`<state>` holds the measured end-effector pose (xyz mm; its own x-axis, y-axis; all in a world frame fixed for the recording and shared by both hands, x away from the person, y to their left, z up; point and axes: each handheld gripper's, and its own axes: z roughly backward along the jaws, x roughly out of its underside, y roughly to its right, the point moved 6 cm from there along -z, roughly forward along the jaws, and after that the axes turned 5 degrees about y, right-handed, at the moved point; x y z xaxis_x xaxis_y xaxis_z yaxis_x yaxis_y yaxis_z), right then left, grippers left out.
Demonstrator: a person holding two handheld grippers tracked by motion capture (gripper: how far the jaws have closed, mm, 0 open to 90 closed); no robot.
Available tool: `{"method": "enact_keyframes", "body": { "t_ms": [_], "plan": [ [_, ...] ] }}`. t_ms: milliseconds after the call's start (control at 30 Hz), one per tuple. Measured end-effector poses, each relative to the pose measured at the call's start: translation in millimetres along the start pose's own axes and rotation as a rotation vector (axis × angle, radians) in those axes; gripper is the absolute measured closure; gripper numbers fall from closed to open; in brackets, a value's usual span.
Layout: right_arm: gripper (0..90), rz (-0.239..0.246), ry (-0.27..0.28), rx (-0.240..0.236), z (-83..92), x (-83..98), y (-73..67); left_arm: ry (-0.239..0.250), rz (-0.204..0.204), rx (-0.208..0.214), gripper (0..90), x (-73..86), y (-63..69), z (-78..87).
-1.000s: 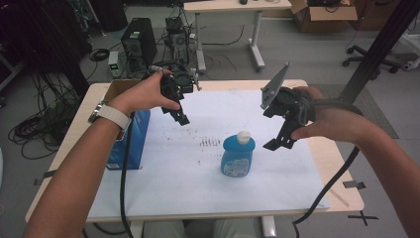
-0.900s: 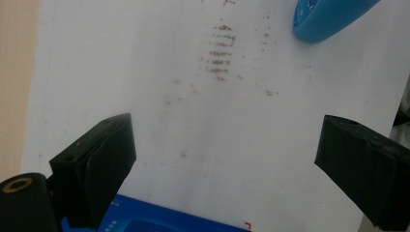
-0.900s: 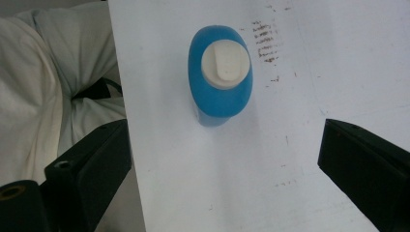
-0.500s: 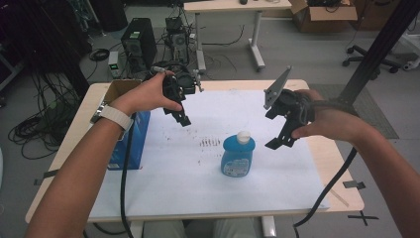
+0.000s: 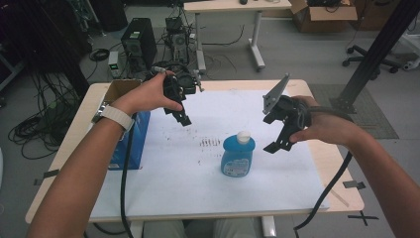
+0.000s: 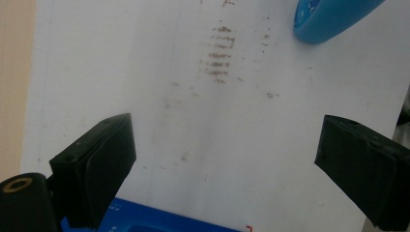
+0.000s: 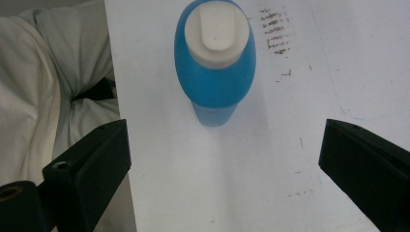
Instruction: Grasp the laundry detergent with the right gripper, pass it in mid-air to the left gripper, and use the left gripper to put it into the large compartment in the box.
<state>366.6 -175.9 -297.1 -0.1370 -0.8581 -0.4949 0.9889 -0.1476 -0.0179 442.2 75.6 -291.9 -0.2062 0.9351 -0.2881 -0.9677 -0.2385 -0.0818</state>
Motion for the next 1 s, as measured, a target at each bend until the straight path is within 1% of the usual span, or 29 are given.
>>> {"method": "enact_keyframes", "body": {
  "t_ms": [600,733,767,1000],
  "plan": [
    [4.3,-0.01,-0.005,-0.022,-21.1,9.6,0.9,-0.002,-0.003,-0.007,7.5,-0.8,-0.1,-1.8],
    [4.1,-0.006,0.009,-0.024,-26.3,11.1,1.6,-0.002,-0.003,-0.005,7.5,-1.4,0.5,-2.3],
    [4.2,-0.006,0.02,-0.03,-28.6,11.6,1.4,-0.003,-0.003,-0.007,7.5,-1.4,0.4,-2.8],
    [4.0,-0.001,0.033,-0.039,-37.6,14.7,0.8,-0.005,-0.002,-0.005,7.5,-1.9,0.6,-3.0]
  ]
}}
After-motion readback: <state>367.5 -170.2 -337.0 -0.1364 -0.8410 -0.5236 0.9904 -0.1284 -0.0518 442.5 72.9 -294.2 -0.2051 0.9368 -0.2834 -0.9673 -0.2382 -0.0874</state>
